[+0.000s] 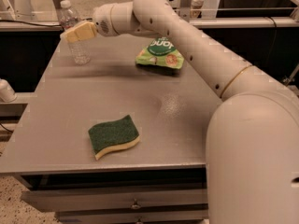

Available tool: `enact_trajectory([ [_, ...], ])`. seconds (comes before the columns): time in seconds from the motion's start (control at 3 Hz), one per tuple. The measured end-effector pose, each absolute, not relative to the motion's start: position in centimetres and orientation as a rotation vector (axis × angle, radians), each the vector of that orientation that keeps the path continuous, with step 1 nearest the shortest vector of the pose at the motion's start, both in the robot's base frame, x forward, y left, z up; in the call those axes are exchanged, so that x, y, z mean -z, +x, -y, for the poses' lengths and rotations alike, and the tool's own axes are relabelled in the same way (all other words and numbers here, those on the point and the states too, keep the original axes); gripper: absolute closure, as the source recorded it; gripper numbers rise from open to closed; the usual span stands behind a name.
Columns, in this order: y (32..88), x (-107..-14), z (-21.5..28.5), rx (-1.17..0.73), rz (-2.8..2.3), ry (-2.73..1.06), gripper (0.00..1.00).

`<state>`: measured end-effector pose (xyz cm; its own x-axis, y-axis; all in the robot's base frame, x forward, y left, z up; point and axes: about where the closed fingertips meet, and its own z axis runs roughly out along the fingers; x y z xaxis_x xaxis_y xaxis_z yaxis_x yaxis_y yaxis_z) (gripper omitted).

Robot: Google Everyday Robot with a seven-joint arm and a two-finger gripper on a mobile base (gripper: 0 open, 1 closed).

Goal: Move water bottle near sponge

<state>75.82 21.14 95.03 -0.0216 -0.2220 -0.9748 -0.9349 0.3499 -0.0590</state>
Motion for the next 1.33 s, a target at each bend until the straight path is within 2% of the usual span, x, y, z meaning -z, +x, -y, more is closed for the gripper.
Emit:
enact_trajectory([
  [0.33, 75.8, -95.0, -22.9, -0.878, -1.483, -1.073, 0.18],
  [0.67, 75.4, -94.9, -23.8, -0.919, -1.477, -1.060, 0.42],
  [1.33, 74.0, -96.2, -21.7, -0.938, -1.456, -1.053, 0.87],
])
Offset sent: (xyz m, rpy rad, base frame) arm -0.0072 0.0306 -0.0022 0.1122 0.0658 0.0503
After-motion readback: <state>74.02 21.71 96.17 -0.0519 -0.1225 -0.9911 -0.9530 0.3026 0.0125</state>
